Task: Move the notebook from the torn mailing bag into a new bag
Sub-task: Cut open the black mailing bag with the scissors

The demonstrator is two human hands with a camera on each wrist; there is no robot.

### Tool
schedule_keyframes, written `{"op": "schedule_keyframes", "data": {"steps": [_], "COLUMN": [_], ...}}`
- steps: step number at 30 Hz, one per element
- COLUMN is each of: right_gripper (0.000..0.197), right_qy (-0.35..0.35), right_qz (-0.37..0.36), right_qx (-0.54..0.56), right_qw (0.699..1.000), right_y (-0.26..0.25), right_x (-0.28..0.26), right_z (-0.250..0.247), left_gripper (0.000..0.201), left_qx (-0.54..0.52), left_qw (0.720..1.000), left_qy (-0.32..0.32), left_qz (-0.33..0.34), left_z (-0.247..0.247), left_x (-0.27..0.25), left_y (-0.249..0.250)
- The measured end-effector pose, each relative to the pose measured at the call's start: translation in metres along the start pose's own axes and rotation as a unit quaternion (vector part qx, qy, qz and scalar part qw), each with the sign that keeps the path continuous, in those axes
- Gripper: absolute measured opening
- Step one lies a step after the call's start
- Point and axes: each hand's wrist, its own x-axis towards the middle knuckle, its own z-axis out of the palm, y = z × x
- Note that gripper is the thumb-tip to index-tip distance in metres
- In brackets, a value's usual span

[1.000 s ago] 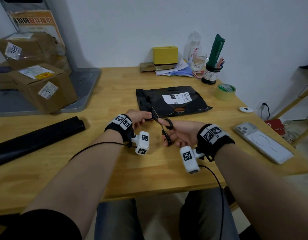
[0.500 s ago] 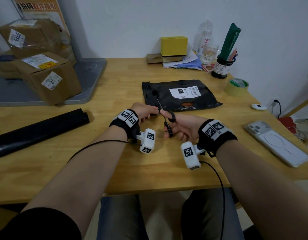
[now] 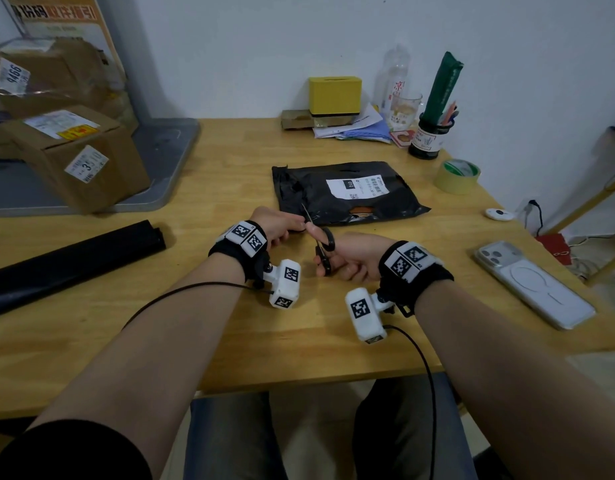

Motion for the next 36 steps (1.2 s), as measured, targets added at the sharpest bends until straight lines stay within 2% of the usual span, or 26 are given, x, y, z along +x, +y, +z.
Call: {"op": "schedule_keyframes", "data": {"steps": [6, 11, 18, 22, 28, 32, 36], "right_gripper": [0.071, 0.07, 0.072, 0.068, 0.072, 0.067, 0.067], "right_qy": [-0.016, 0.002, -0.052, -0.034, -0.049, -0.024, 0.006], "right_qz": [0.012, -0.005, 0.042, 0.039, 0.034, 0.039, 0.024], "right_qx": [0.008, -0.006, 0.06, 0.026, 0.082, 0.068, 0.064], "right_qw": [1.0, 1.0, 0.996, 0.998, 0.995, 0.997, 0.998], "right_y": [-0.003, 0.001, -0.004, -0.005, -0.01, -0.011, -0.01], "right_x": [0.002, 0.001, 0.006, 0.009, 0.009, 0.013, 0.013], "right_z": [-0.001, 0.001, -0.005, -0.003, -0.009, -0.005, -0.003], "left_gripper": [0.021, 0.022, 0.003, 0.02, 0.016, 0.009, 0.025], "left_qx": [-0.002, 0.007, 0.012, -0.006, 0.0, 0.012, 0.013], "left_qw": [1.0, 1.0, 1.0, 1.0, 1.0, 1.0, 1.0], "left_qy": [0.004, -0.003, 0.001, 0.003, -0.002, 0.003, 0.01], "left_qz": [0.005, 0.004, 0.001, 0.003, 0.014, 0.011, 0.01], "left_z": [-0.001, -0.001, -0.002, -0.002, -0.002, -0.004, -0.005], "left_x": [-0.006, -0.009, -0.01, -0.006, -0.009, -0.008, -0.005], "left_y": [0.002, 0.004, 0.002, 0.001, 0.001, -0.001, -0.003]}}
